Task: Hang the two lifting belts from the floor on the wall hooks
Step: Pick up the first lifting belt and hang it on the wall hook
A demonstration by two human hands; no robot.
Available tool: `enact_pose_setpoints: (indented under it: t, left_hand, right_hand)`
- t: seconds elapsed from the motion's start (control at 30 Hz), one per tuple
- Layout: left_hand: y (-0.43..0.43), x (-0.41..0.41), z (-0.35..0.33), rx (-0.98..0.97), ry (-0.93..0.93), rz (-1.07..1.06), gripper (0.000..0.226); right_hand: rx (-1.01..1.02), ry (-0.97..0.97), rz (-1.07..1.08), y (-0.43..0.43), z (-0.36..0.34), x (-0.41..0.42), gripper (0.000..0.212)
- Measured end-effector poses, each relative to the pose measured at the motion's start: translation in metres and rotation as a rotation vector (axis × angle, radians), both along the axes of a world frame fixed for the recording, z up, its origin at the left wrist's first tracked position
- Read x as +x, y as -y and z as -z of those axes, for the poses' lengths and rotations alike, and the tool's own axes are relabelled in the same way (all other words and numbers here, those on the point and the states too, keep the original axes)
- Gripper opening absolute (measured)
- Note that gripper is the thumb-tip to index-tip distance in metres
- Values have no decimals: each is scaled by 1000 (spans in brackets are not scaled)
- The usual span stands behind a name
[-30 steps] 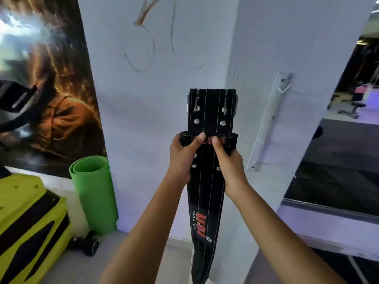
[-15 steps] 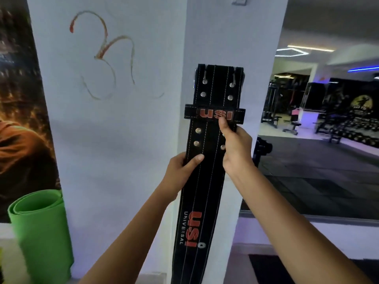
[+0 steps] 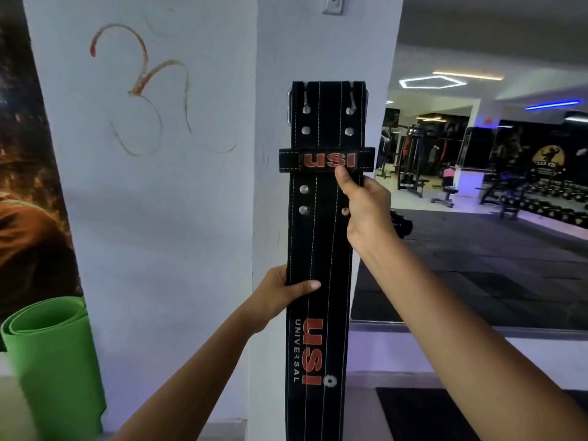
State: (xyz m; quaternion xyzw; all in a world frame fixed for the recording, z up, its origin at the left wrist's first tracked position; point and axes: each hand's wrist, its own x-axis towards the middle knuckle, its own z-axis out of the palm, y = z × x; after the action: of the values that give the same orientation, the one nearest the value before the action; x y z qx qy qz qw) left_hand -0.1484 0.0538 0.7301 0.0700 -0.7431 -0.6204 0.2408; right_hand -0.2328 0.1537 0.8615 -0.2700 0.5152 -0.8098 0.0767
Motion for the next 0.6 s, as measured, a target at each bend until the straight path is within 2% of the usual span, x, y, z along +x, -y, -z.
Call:
enact_pose_setpoints:
  t: [0.23, 0.43, 0.6]
  left_hand:
    - [-14, -2, -31, 114, -172, -53, 29]
    - [-15, 15, 43, -11, 105, -23, 28]
    - [-13, 12, 21, 29, 20, -71, 29]
  right_hand:
    - [-2, -7, 0, -13, -5, 6, 18]
    - [-1, 11, -4, -24, -1, 8, 19]
    - [-11, 9, -2, -25, -2, 11, 20]
